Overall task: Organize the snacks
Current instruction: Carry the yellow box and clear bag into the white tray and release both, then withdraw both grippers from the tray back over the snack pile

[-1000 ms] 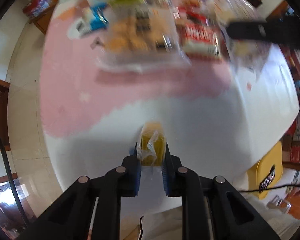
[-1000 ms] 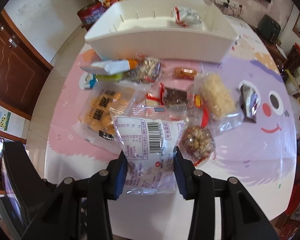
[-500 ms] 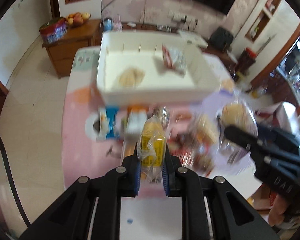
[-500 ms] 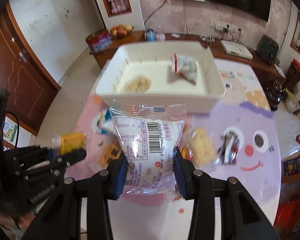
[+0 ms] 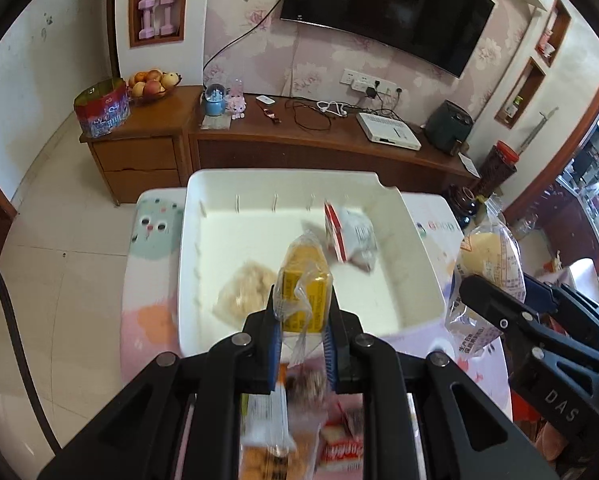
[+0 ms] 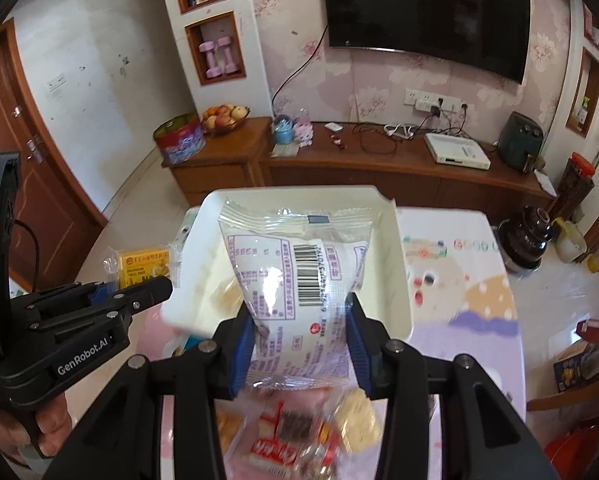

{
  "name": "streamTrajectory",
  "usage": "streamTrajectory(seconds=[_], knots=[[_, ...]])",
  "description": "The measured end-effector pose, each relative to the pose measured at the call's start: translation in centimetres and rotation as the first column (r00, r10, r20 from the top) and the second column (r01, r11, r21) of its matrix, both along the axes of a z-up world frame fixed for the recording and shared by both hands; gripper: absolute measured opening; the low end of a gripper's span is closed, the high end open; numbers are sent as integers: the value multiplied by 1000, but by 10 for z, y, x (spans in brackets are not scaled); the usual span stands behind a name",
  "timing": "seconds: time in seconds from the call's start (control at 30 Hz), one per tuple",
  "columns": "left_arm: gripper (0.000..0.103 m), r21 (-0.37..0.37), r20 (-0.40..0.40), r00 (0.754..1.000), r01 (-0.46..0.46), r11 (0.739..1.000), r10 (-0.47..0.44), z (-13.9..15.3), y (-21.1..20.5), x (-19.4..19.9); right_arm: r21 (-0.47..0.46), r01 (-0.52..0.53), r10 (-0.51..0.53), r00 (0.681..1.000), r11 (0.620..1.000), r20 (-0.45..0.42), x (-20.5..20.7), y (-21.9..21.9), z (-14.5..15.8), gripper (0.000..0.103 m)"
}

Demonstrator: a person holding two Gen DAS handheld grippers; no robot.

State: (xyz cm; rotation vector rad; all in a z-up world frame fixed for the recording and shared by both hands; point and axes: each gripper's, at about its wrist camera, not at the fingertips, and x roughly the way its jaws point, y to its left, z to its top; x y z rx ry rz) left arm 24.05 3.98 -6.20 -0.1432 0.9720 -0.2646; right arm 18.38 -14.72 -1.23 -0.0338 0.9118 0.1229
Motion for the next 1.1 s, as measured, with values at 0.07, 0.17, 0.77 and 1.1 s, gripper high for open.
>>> streamTrajectory(seconds=[0.07, 0.17, 0.77, 1.1], knots=[[15, 4, 1, 1000, -11, 1000, 11, -2, -2, 14, -11, 10, -10, 1000, 1000, -1, 15, 0, -4, 42], [15, 14, -7, 1000, -23, 1000, 23, -10, -3, 31, -18, 23, -23, 1000, 1000, -15, 40, 2, -12, 42], [84, 78, 21, 991, -133, 988, 132, -33, 13, 44, -47, 75, -78, 994, 996, -75, 74, 9, -45, 54], [84, 33, 83, 987, -141, 989, 138, -12, 18, 22, -34, 64, -66, 997, 997, -51, 58, 12, -25, 61]])
